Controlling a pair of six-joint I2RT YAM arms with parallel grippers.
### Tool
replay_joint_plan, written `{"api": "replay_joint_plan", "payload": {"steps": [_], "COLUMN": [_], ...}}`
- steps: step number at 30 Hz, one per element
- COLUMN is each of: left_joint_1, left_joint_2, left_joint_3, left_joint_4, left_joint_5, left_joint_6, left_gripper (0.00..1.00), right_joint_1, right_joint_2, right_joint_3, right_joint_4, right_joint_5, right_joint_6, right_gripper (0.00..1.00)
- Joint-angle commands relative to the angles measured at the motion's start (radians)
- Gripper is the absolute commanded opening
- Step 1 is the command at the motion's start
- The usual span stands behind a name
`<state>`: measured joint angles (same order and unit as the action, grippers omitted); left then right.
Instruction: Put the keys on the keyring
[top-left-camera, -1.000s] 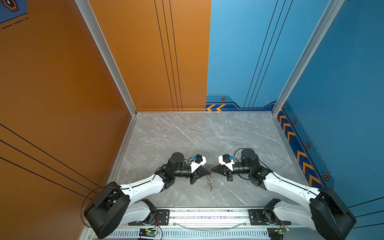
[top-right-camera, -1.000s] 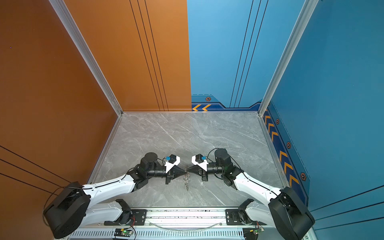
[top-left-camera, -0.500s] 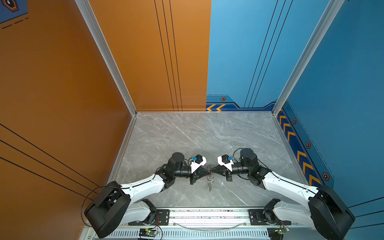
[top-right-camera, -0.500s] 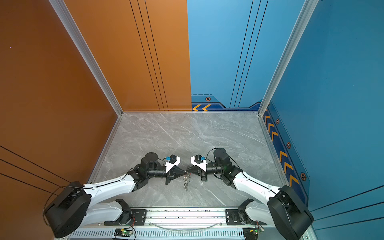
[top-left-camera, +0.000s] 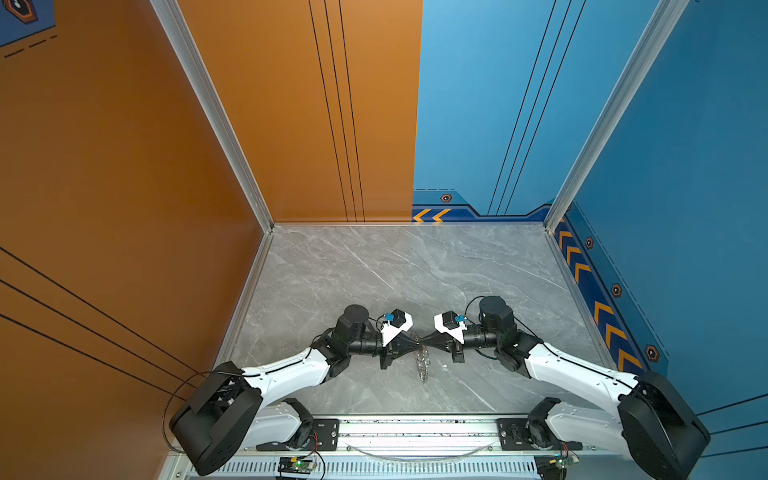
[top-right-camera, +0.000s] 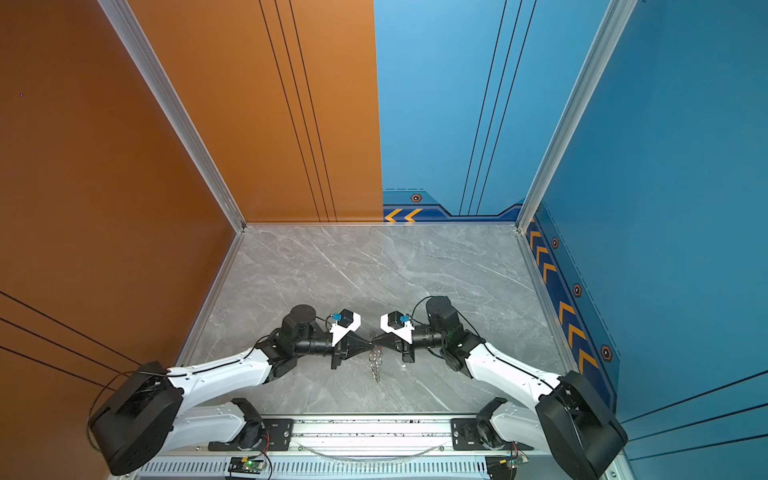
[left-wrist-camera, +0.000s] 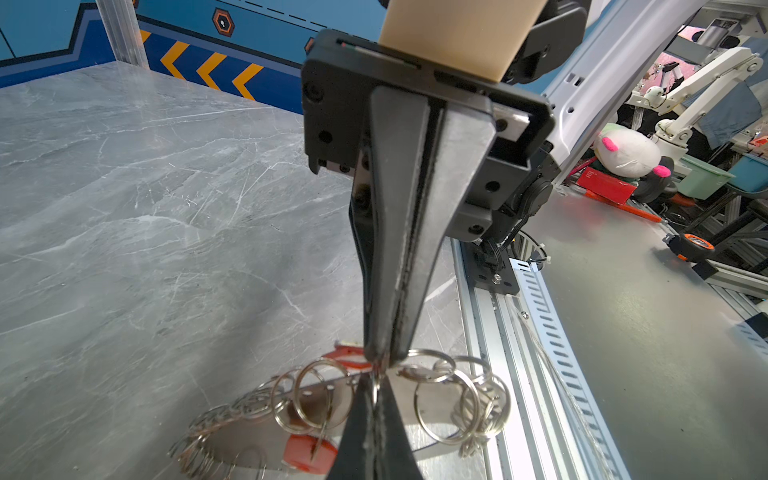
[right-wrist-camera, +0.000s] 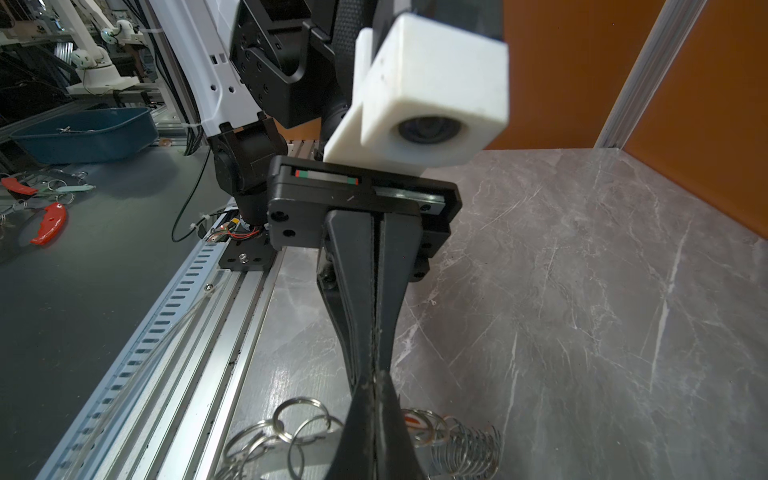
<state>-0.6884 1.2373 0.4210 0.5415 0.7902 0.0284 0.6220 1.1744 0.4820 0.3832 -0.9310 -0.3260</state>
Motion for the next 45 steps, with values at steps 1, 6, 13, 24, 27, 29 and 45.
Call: {"api": "replay_joint_plan", "payload": {"steps": [1, 6, 13, 24, 27, 29, 45], "left_joint_1": [-0.003, 0.007, 0.009, 0.001, 0.0, -0.002, -0.006], "left_joint_2": [-0.022, -0.048, -0.063, -0.032, -0.025, -0.022, -0.042], "left_joint_3": [0.01, -0.002, -0.008, 0.002, 0.007, 0.006, -0.008], "left_joint_4": [-0.008, -0.011, -0.011, -0.011, -0.011, -0.011, -0.011], "left_joint_5": [0.003, -0.042, -0.043, 0.009, 0.015, 0.015, -0.043], "left_joint_6": [0.006, 0.02, 0.029, 0.031, 0.033, 0.035, 0.055], "left_gripper": [0.0, 0.0, 0.0, 0.0, 0.0, 0.0, 0.0], "right_joint_1": [0.005, -0.008, -0.013, -0.003, 0.001, 0.002, 0.006], "right_joint_2": [-0.028, -0.051, -0.02, 0.015, 0.022, 0.027, 0.034], "right_joint_3": [-0.011, -0.015, 0.008, 0.029, 0.035, 0.036, 0.049], "right_joint_4": [-0.091, -0.096, -0.1, -0.092, -0.09, -0.092, -0.139], "right_joint_5": [0.045, 0.06, 0.037, 0.003, -0.005, -0.015, -0.077], "right_joint_6": [-0.033, -0.028, -0.022, -0.015, -0.012, -0.012, -0.021], "right_gripper": [0.0, 0.0, 0.0, 0.0, 0.0, 0.0, 0.0]}}
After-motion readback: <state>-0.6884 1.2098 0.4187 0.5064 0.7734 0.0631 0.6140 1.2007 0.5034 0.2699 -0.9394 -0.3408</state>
